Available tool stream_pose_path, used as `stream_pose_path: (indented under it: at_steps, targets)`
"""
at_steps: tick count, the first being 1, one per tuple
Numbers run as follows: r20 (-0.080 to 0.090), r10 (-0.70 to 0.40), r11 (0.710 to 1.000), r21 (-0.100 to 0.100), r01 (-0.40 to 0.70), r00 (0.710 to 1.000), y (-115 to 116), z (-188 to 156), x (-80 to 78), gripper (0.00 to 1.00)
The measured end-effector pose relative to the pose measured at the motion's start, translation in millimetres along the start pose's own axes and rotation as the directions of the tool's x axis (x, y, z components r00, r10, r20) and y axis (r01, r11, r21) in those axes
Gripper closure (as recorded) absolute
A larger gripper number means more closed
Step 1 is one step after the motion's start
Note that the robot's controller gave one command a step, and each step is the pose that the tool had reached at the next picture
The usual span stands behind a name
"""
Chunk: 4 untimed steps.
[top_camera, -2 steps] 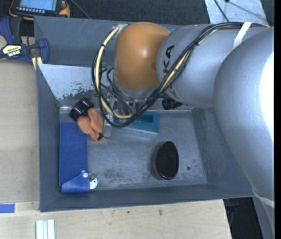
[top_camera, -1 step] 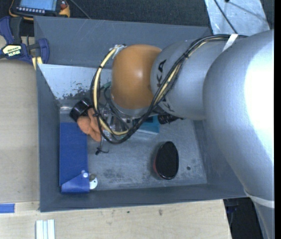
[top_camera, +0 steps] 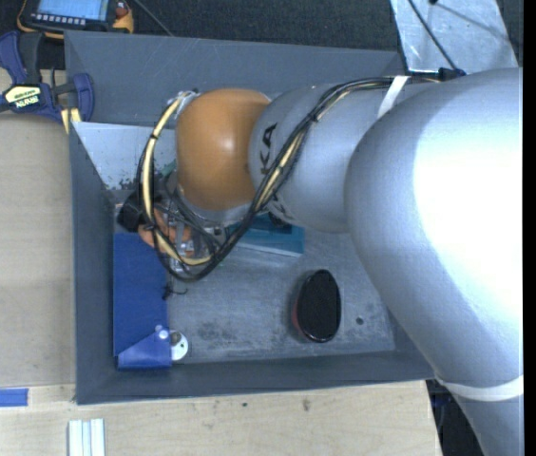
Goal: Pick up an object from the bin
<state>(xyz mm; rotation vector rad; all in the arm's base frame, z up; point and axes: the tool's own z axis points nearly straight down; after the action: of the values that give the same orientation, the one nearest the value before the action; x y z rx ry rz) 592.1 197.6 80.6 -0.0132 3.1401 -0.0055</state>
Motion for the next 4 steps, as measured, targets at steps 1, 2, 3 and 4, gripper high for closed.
stream_pose_path:
  at_steps: [1,2,3,4]
  targets:
    - [0.003,-0.136,0.991,-0.008,0.136,0.991,-12.2,-7.5,-16.4,0.00]
    - [0.008,-0.367,0.930,-0.001,0.367,0.930,-15.2,8.5,-22.6,1.00]
    - [0.008,-0.364,0.931,-0.002,0.364,0.931,-15.7,8.3,-22.7,1.00]
    - [0.008,-0.367,0.930,-0.004,0.367,0.930,-28.2,5.7,-25.3,1.00]
